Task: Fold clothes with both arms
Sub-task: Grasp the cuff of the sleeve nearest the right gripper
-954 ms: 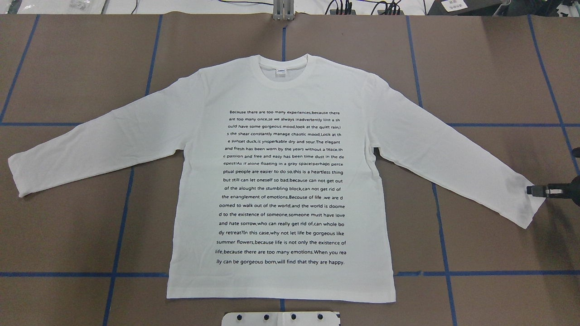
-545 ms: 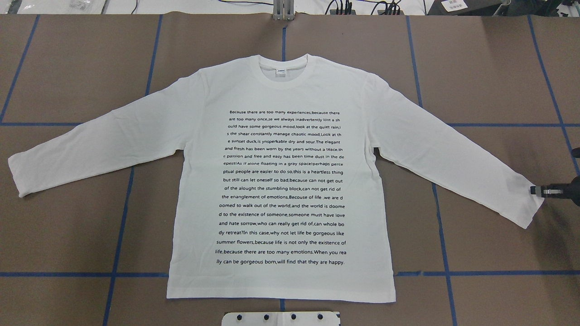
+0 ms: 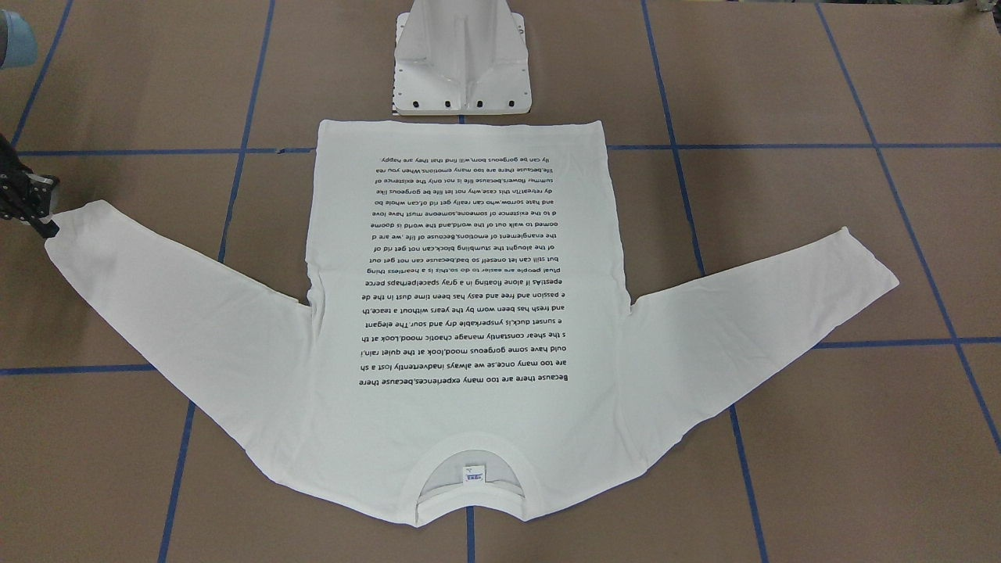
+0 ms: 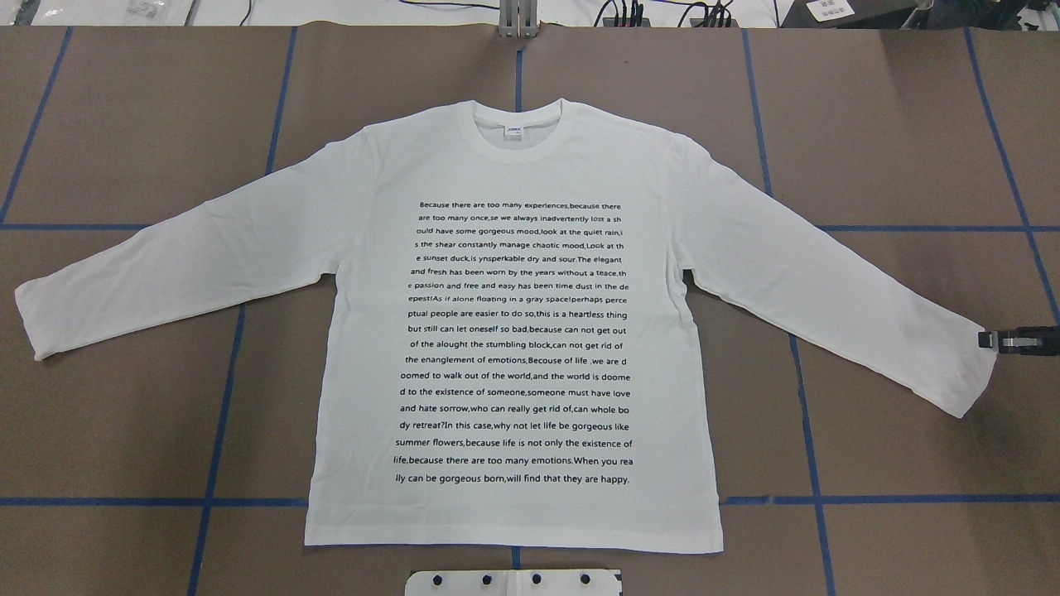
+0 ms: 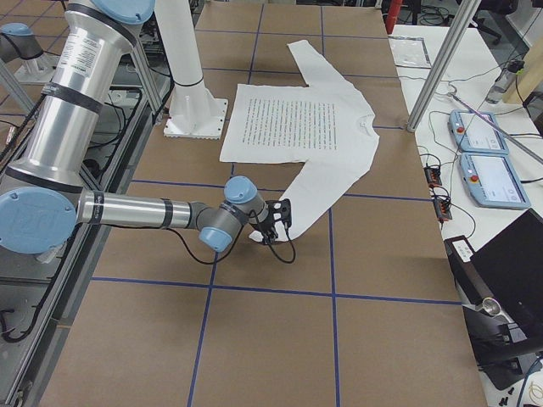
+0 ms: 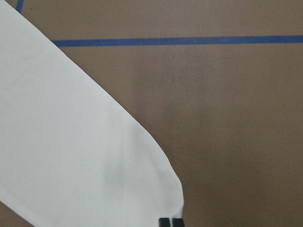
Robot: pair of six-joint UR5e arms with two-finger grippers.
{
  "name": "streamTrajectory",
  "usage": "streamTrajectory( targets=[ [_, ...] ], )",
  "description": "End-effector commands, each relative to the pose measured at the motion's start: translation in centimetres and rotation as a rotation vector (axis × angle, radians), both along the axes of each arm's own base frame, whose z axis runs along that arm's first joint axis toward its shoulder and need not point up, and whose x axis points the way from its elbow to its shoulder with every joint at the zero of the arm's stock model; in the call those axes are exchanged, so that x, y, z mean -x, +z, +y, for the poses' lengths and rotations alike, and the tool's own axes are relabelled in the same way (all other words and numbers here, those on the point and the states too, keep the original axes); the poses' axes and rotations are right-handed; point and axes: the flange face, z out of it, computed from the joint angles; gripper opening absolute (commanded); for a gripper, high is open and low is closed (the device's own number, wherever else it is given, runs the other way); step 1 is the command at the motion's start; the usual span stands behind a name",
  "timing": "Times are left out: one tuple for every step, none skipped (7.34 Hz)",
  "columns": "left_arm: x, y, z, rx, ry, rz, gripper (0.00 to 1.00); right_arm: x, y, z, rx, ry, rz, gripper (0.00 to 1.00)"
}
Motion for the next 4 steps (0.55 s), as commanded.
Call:
streamTrajectory(
  targets=[
    [0.0,0.0,0.0,0.002,-0.002,0.001,1.0,-2.0,-10.9,-1.9,0.088,0.052,0.028,0.0],
    [0.0,0.0,0.0,0.002,-0.002,0.001,1.0,-1.3,-16.5,-4.9,0.117,0.078,0.047,0.0],
    [0.0,0.1,0.0,0.004,-0.002,0.001,1.0,0.6,-21.5,-8.6,0.141,0.089,0.068,0.0],
    [0.0,0.1,0.0,0.004,-0.002,0.001,1.0,3.4,-28.0,-12.1,0.179,0.082,0.101,0.0]
  ],
)
